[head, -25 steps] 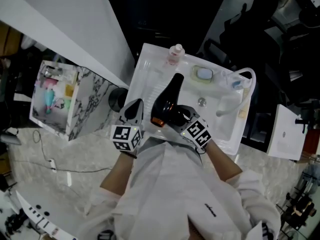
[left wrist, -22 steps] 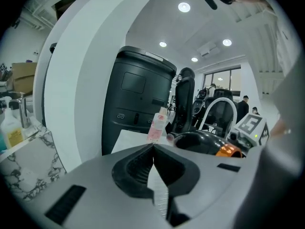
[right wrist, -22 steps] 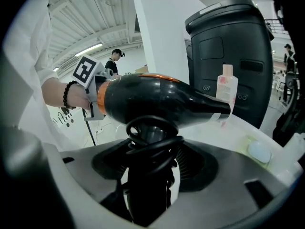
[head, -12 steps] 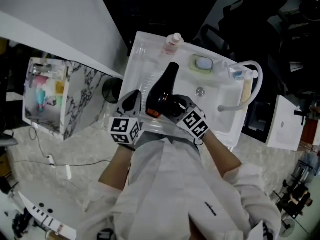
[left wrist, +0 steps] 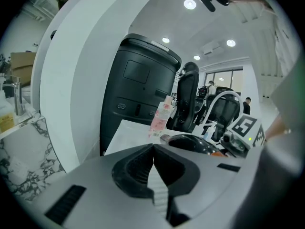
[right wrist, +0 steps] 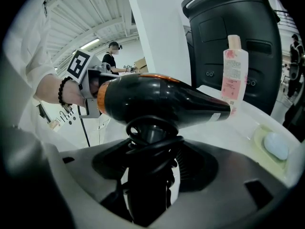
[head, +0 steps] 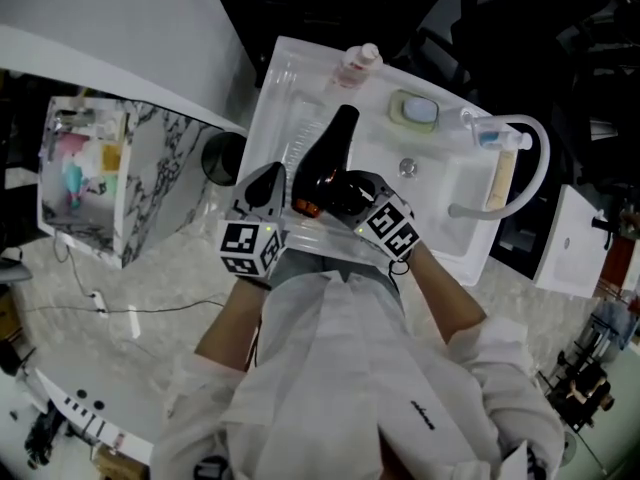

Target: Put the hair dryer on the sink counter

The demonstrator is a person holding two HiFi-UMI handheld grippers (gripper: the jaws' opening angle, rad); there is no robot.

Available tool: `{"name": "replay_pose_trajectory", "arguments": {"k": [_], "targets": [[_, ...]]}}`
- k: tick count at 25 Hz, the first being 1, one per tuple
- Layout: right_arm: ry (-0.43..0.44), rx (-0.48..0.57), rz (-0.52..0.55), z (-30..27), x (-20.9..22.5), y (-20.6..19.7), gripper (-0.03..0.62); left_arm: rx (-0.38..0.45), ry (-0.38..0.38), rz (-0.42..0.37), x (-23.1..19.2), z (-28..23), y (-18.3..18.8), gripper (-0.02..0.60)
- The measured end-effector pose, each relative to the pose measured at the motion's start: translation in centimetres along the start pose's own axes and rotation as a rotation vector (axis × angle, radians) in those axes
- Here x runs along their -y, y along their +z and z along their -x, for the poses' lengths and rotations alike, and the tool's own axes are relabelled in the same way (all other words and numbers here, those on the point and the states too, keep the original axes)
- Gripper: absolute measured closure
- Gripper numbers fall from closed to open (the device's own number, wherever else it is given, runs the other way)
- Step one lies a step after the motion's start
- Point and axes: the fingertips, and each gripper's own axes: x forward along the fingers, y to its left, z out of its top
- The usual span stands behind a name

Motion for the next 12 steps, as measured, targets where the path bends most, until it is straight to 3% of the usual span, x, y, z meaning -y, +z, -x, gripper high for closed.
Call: {"name": "replay_pose_trajectory", "arguments": {"k": [12], "targets": [[0.042, -0.050, 0.000, -2.7, 0.4, -1.6, 0.293, -0.012, 0.009, 0.016, -0.8, -0.5, -1.6, 0.554]]}}
